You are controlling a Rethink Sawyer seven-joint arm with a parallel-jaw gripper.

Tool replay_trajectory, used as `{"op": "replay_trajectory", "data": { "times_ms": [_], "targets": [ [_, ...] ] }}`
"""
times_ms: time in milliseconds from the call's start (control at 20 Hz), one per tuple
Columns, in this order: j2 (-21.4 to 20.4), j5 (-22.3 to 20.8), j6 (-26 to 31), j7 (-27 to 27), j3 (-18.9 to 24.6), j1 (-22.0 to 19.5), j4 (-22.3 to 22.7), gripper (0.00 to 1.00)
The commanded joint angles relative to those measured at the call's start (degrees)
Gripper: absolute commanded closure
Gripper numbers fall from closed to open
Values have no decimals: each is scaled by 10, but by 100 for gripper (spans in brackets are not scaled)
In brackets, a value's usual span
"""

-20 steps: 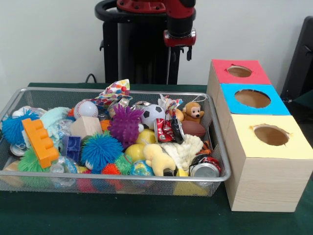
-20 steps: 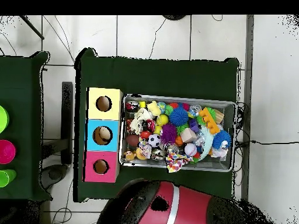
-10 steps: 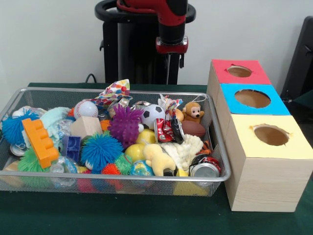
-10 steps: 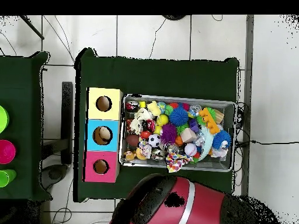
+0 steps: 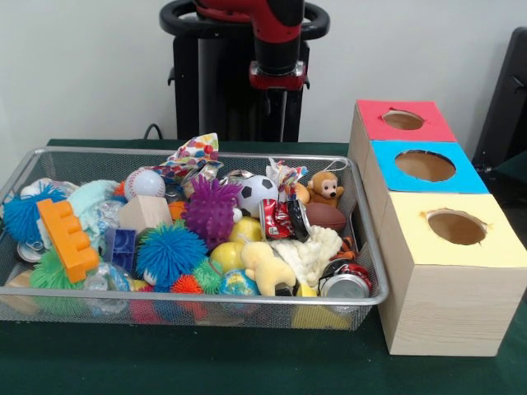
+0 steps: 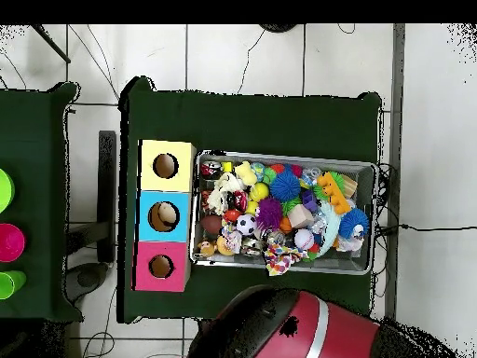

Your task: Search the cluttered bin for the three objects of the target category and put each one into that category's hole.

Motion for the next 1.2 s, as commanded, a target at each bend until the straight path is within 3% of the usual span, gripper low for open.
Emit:
{"op": "replay_trajectory", "data": {
  "times_ms": [50,400,800,1200],
  "targets": [
    [-34,-2,64,42,1,-19,-131,0],
    [-48,-30,78,33,-16,-21,-168,0],
    [-37,-72,69,26,-26,-32,-219,0],
    [-49,-119,93,19,-15,-68,-254,0]
  ]
}}
